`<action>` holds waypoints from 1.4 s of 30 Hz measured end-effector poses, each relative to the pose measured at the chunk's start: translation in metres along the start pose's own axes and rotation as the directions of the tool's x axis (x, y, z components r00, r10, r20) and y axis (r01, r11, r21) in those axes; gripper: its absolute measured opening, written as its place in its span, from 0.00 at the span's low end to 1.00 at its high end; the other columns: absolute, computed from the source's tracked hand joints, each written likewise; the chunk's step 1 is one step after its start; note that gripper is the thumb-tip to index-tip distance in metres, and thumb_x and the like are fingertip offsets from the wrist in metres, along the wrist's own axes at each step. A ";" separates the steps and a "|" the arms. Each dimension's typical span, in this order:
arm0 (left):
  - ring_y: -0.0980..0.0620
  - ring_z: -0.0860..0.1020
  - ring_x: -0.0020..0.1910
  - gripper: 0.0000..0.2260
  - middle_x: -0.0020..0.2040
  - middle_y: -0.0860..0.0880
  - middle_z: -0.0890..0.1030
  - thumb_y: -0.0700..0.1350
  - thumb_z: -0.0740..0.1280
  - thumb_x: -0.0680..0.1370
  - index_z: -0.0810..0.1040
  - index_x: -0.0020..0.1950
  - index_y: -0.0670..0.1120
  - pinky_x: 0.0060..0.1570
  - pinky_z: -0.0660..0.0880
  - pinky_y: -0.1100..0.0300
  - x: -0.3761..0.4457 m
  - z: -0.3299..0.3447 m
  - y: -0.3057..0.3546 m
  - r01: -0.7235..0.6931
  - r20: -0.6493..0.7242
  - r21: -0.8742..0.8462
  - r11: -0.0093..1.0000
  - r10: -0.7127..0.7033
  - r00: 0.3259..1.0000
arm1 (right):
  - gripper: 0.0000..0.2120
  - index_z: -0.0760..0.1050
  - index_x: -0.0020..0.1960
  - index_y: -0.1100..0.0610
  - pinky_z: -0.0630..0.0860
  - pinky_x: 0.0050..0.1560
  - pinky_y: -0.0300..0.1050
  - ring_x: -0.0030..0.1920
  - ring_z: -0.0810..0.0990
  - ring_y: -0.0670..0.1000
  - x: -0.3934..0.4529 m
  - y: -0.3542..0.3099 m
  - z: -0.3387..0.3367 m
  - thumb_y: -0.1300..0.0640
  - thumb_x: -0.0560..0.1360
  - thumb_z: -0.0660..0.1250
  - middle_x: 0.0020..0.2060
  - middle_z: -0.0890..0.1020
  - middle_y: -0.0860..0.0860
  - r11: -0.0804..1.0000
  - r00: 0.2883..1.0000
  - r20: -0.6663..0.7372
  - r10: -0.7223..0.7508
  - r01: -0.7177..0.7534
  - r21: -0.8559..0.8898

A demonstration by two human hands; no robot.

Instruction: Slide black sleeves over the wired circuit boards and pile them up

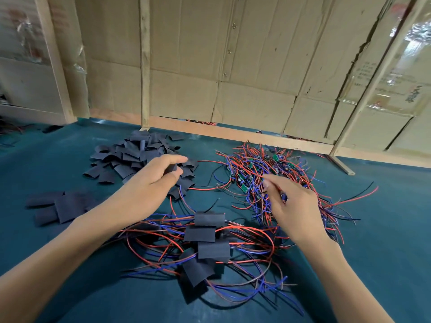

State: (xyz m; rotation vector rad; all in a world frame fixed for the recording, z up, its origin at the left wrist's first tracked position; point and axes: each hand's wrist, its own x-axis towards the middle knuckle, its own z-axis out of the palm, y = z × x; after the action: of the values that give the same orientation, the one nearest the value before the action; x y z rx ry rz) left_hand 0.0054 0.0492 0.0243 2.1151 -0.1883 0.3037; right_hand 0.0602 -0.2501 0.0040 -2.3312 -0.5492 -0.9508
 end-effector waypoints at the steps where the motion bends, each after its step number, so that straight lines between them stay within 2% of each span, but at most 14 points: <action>1: 0.70 0.73 0.46 0.14 0.54 0.66 0.74 0.49 0.55 0.84 0.72 0.60 0.69 0.50 0.68 0.60 -0.003 0.001 0.004 -0.026 0.015 0.007 1.000 0.026 1.000 | 0.08 0.84 0.56 0.56 0.75 0.47 0.35 0.40 0.82 0.46 0.001 -0.003 -0.001 0.59 0.79 0.69 0.46 0.87 0.48 1.000 0.998 -0.061 -0.024 0.025 0.009; 3: 0.69 0.73 0.45 0.17 0.49 0.69 0.72 0.43 0.56 0.84 0.74 0.54 0.67 0.49 0.67 0.64 -0.008 0.004 0.013 -0.042 0.014 -0.021 0.999 0.042 0.999 | 0.09 0.84 0.57 0.59 0.69 0.49 0.23 0.43 0.79 0.42 0.002 -0.010 -0.003 0.58 0.80 0.68 0.47 0.87 0.50 0.997 0.987 -0.147 -0.066 0.072 0.037; 6: 0.61 0.71 0.37 0.11 0.43 0.64 0.69 0.42 0.59 0.81 0.71 0.49 0.60 0.39 0.65 0.63 -0.018 0.014 0.026 -0.139 -0.153 0.039 0.990 0.144 0.978 | 0.10 0.84 0.56 0.60 0.66 0.49 0.20 0.44 0.77 0.39 0.004 -0.023 -0.009 0.55 0.80 0.67 0.45 0.83 0.45 0.984 0.965 -0.222 -0.139 0.160 0.077; 8: 0.57 0.70 0.38 0.06 0.44 0.63 0.67 0.54 0.62 0.78 0.69 0.53 0.57 0.35 0.65 0.62 -0.027 0.016 0.037 -0.230 -0.279 0.332 0.915 0.328 0.902 | 0.11 0.83 0.55 0.59 0.66 0.48 0.21 0.43 0.77 0.38 0.005 -0.033 -0.015 0.55 0.80 0.66 0.43 0.81 0.43 0.971 0.952 -0.241 -0.189 0.218 0.101; 11: 0.56 0.69 0.36 0.19 0.46 0.59 0.63 0.62 0.64 0.75 0.72 0.60 0.51 0.30 0.63 0.64 -0.035 0.015 0.051 -0.333 -0.340 0.556 0.761 0.575 0.744 | 0.10 0.82 0.55 0.58 0.65 0.46 0.22 0.43 0.74 0.33 0.004 -0.049 -0.020 0.55 0.81 0.65 0.41 0.77 0.42 0.952 0.949 -0.204 -0.241 0.272 0.141; 14: 0.55 0.75 0.40 0.23 0.49 0.51 0.76 0.64 0.66 0.76 0.79 0.63 0.50 0.33 0.63 0.66 -0.041 0.019 0.061 -0.394 -0.238 0.675 0.624 0.689 0.684 | 0.12 0.78 0.56 0.55 0.65 0.39 0.28 0.37 0.71 0.40 -0.001 -0.069 -0.023 0.50 0.84 0.58 0.37 0.74 0.41 0.942 0.952 -0.114 -0.284 0.299 0.155; 17: 0.52 0.80 0.42 0.24 0.56 0.50 0.79 0.65 0.61 0.78 0.80 0.64 0.50 0.30 0.70 0.61 -0.046 0.028 0.066 -0.410 -0.022 0.717 0.564 0.606 0.795 | 0.15 0.70 0.59 0.51 0.62 0.32 0.34 0.29 0.68 0.38 -0.005 -0.086 -0.025 0.45 0.86 0.49 0.30 0.66 0.36 0.938 0.946 -0.041 -0.322 0.324 0.126; 21: 0.48 0.80 0.40 0.21 0.66 0.50 0.75 0.64 0.52 0.80 0.79 0.62 0.59 0.24 0.64 0.62 -0.048 0.029 0.069 -0.353 0.069 0.740 0.572 0.458 0.886 | 0.14 0.65 0.65 0.51 0.65 0.38 0.31 0.34 0.75 0.37 -0.012 -0.087 -0.023 0.46 0.84 0.50 0.37 0.73 0.36 0.918 0.943 0.098 -0.318 0.280 0.282; 27: 0.49 0.80 0.35 0.22 0.64 0.54 0.74 0.67 0.49 0.80 0.80 0.60 0.66 0.28 0.68 0.61 -0.035 0.011 0.054 -0.162 -0.124 0.782 0.602 0.404 0.906 | 0.15 0.66 0.64 0.45 0.69 0.41 0.39 0.37 0.72 0.49 -0.012 -0.066 -0.018 0.54 0.78 0.56 0.46 0.74 0.40 0.879 0.960 0.194 -0.199 0.088 0.468; 30: 0.43 0.80 0.35 0.20 0.56 0.52 0.74 0.64 0.53 0.81 0.79 0.62 0.60 0.32 0.75 0.53 -0.025 -0.001 0.044 0.062 -0.426 0.679 0.732 0.323 0.845 | 0.17 0.64 0.66 0.44 0.68 0.37 0.37 0.34 0.71 0.48 -0.011 -0.061 -0.011 0.58 0.80 0.59 0.47 0.76 0.43 0.890 0.966 0.177 -0.188 0.091 0.446; 32: 0.41 0.79 0.37 0.19 0.54 0.49 0.74 0.60 0.54 0.82 0.80 0.61 0.54 0.31 0.73 0.52 -0.021 -0.008 0.040 0.079 -0.519 0.619 0.781 0.331 0.788 | 0.19 0.63 0.68 0.45 0.69 0.36 0.39 0.34 0.72 0.50 -0.010 -0.060 -0.008 0.57 0.80 0.60 0.48 0.76 0.42 0.906 0.965 0.183 -0.186 0.096 0.413; 34: 0.44 0.80 0.37 0.17 0.52 0.48 0.78 0.56 0.57 0.84 0.83 0.59 0.50 0.27 0.70 0.55 -0.024 -0.007 0.040 -0.061 -0.485 0.660 0.749 0.487 0.726 | 0.19 0.62 0.69 0.45 0.74 0.39 0.44 0.36 0.75 0.49 -0.011 -0.062 -0.006 0.55 0.80 0.60 0.49 0.76 0.39 0.926 0.960 0.184 -0.210 0.135 0.353; 38: 0.51 0.82 0.36 0.17 0.52 0.52 0.83 0.58 0.63 0.81 0.84 0.58 0.49 0.29 0.67 0.62 -0.034 0.012 0.051 -0.413 -0.115 0.763 0.498 0.733 0.671 | 0.19 0.61 0.70 0.46 0.78 0.41 0.55 0.40 0.79 0.49 -0.013 -0.067 -0.003 0.52 0.80 0.60 0.51 0.78 0.39 0.939 0.950 0.199 -0.242 0.177 0.294; 42: 0.53 0.83 0.39 0.20 0.54 0.57 0.82 0.60 0.55 0.83 0.81 0.62 0.53 0.28 0.70 0.60 -0.037 0.018 0.055 -0.429 0.014 0.696 0.575 0.587 0.809 | 0.19 0.62 0.69 0.47 0.77 0.37 0.54 0.34 0.77 0.47 -0.013 -0.067 -0.003 0.53 0.80 0.61 0.51 0.79 0.40 0.943 0.958 0.171 -0.229 0.175 0.283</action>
State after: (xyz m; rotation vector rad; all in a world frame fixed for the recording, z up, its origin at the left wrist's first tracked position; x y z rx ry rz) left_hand -0.0414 0.0049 0.0485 2.6842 -0.6592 1.1062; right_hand 0.0127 -0.2031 0.0191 -2.1670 -0.9557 -0.6812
